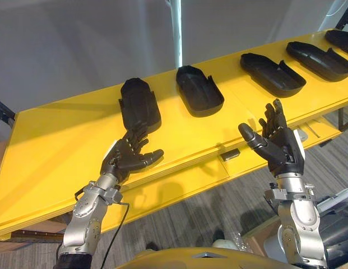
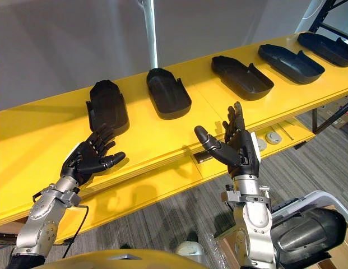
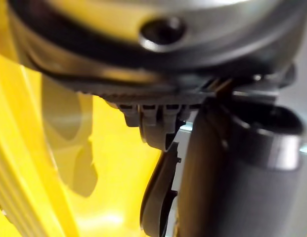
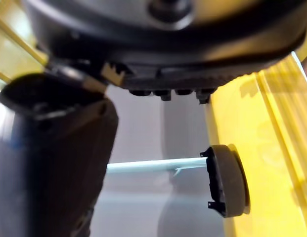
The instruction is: Walk over and take three plastic housings, then place them on the shelf
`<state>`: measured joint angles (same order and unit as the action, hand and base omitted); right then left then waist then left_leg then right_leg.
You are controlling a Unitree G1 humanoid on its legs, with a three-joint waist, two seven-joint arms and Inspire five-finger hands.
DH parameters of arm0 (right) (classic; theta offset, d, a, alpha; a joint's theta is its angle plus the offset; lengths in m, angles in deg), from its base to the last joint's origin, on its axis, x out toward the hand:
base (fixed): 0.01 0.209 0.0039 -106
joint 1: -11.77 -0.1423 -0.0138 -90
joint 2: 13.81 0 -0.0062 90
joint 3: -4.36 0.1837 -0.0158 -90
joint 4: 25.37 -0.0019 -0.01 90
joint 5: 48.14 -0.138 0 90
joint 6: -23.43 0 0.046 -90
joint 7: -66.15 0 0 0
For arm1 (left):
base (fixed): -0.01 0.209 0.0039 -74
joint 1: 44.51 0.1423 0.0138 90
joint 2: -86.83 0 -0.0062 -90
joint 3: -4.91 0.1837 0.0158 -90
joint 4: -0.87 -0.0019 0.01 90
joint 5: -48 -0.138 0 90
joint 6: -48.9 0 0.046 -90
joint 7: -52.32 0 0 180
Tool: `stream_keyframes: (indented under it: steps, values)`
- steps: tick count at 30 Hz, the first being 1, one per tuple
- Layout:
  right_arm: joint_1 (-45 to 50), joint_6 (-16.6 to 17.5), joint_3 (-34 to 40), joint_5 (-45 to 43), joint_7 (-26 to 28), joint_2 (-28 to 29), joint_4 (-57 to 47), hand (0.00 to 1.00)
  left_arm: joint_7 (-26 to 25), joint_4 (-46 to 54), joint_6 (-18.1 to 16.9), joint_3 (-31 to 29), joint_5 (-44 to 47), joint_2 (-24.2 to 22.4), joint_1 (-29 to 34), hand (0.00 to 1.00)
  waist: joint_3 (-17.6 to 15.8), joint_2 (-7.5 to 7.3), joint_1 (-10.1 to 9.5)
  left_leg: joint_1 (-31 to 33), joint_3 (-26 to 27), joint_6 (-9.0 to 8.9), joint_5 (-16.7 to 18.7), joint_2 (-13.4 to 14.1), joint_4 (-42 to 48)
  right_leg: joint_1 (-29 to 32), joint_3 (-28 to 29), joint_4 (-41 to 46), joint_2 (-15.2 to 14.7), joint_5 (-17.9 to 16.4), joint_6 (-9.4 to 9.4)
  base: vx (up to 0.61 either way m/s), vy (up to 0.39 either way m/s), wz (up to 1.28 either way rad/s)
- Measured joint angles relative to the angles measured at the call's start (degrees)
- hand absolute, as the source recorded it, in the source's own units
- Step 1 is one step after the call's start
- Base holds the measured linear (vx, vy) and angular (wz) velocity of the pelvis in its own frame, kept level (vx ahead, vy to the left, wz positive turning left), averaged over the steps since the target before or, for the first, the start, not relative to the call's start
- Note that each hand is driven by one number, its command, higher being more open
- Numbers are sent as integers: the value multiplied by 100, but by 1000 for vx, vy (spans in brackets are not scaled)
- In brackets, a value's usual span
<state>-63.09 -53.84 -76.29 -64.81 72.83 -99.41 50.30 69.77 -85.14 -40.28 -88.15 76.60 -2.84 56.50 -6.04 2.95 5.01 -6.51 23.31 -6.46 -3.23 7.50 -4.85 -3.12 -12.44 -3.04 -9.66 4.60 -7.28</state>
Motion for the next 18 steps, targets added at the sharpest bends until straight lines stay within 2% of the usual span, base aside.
stream_keyframes:
  steps: [11,15,18]
  values:
    - [0,1,0,-10,31,0,-15,100,34,-18,-58,11,25,-1,11,100,8,-14,-6,-3,4,-1,2,2,0,-1,8,0,4,5,-1,0,0,0]
    - [1,7,4,-13,115,0,-16,100,719,418,-88,-30,725,0,205,100,10,-18,-11,-7,13,-3,9,5,3,3,19,-1,9,5,-1,1,0,-1]
    - [0,10,6,-7,198,1,-16,100,1192,1039,-327,-104,1423,-2,339,100,10,-18,-17,-27,31,-7,20,7,5,0,35,-1,13,5,-1,6,0,-4]
